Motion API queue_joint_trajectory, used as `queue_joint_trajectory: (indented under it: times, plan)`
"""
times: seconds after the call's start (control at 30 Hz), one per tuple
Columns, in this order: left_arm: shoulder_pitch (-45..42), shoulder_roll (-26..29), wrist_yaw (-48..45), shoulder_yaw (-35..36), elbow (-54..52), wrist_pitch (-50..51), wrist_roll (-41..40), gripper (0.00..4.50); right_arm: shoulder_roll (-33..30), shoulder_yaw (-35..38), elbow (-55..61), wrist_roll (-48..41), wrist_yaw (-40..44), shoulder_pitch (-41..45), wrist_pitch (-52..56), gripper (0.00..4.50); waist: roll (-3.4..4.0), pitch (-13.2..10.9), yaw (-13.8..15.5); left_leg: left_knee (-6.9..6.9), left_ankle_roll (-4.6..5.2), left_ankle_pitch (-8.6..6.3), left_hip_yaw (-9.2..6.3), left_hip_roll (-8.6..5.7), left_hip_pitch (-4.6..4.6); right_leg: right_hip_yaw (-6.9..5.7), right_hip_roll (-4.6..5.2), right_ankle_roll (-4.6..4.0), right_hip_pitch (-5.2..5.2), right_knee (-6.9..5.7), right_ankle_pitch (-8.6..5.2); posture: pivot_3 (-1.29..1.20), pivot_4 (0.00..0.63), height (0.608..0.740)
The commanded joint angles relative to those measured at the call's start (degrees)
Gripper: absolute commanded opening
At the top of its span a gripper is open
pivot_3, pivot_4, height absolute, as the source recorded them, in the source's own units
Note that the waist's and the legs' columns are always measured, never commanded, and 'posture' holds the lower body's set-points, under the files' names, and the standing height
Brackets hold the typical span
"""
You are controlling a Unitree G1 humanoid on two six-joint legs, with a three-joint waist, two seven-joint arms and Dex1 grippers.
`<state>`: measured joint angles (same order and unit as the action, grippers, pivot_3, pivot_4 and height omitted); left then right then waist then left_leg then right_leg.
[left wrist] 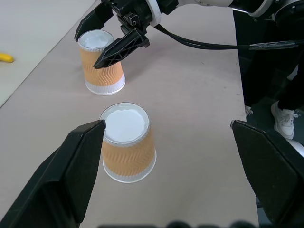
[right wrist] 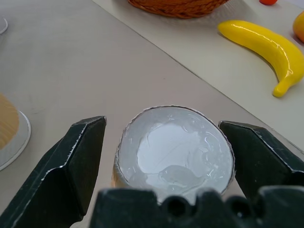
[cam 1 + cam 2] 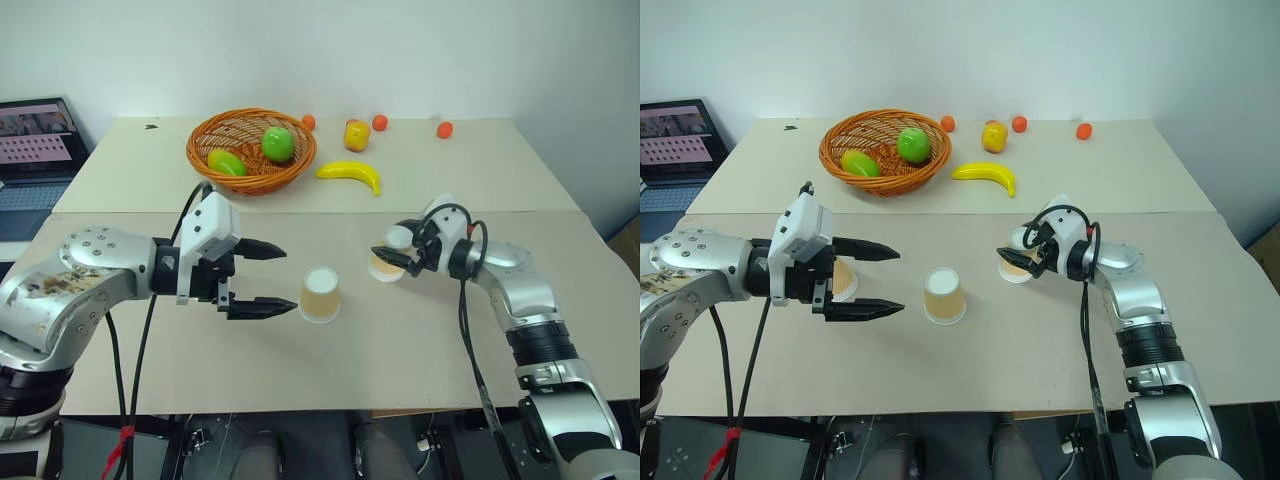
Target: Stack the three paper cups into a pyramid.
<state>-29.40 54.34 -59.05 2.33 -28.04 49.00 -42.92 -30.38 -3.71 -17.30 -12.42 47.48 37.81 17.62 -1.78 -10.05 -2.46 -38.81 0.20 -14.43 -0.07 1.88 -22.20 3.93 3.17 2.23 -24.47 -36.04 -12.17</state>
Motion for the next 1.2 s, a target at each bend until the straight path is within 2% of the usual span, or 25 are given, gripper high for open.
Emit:
queue_joint_trajectory:
  times: [0.03,0.07,0.23,0.47,0.6,0.8,1.2]
  plan:
    - [-0.55,0.12,0.18,1.01,-1.14,-0.30,-0.72,4.50,-0.68,1.64,1.94,-0.12,0.34,0.63,-1.21,3.06,0.00,0.00,0.00,0.00,0.00,0.00,0.00,0.00,0.01,0.00,-0.01,0.00,0.00,-0.01,0.00,0.00,0.150,0.737]
    - [-0.57,0.10,0.15,0.97,-1.10,-0.30,-0.73,4.50,-0.82,1.68,2.43,-0.12,0.32,0.39,-1.02,2.83,0.00,0.00,-0.03,0.00,0.00,0.00,0.00,0.01,0.01,0.00,-0.01,0.00,0.00,-0.01,0.00,0.00,0.150,0.737]
    - [-0.63,0.10,-0.02,0.76,-1.12,-0.39,-0.67,4.50,-2.40,2.36,7.18,-1.14,0.73,-1.16,1.80,2.83,0.00,0.00,-0.03,0.00,0.00,0.00,0.00,0.01,0.00,0.00,-0.01,0.00,-0.01,-0.01,0.00,0.00,0.150,0.737]
    - [-0.68,-0.05,-0.57,0.35,-0.51,-0.90,-0.24,4.50,-6.29,3.18,26.33,-6.78,2.26,-6.47,13.70,2.83,0.01,0.00,0.05,0.00,0.00,0.00,-0.01,0.00,-0.02,0.00,0.00,0.01,-0.03,-0.01,0.00,0.00,0.150,0.737]
    - [-1.83,-0.97,-0.97,-1.04,0.50,-1.69,0.53,4.50,-5.01,1.12,36.14,-7.35,-0.40,-11.69,17.33,2.83,0.00,0.00,0.11,0.01,0.00,0.00,-0.02,0.02,0.01,0.00,-0.03,0.01,-0.02,-0.04,-0.01,0.00,0.150,0.737]
    - [-3.70,-1.86,-1.86,-2.49,1.89,-2.51,1.53,4.50,-2.98,-1.80,39.31,-6.11,-3.09,-15.95,17.21,2.83,0.00,0.00,0.05,-0.04,-0.01,0.00,-0.01,0.00,0.00,0.00,-0.02,0.01,-0.01,-0.05,-0.01,0.00,0.150,0.737]
    - [-5.22,-1.88,-3.19,-3.14,3.08,-3.13,2.60,4.50,-1.02,-4.83,38.56,-4.71,-4.43,-16.32,15.94,2.83,0.00,-0.01,0.06,-0.04,0.00,0.00,-0.01,0.01,0.00,0.00,-0.02,0.01,-0.02,-0.04,-0.01,0.00,0.150,0.737]
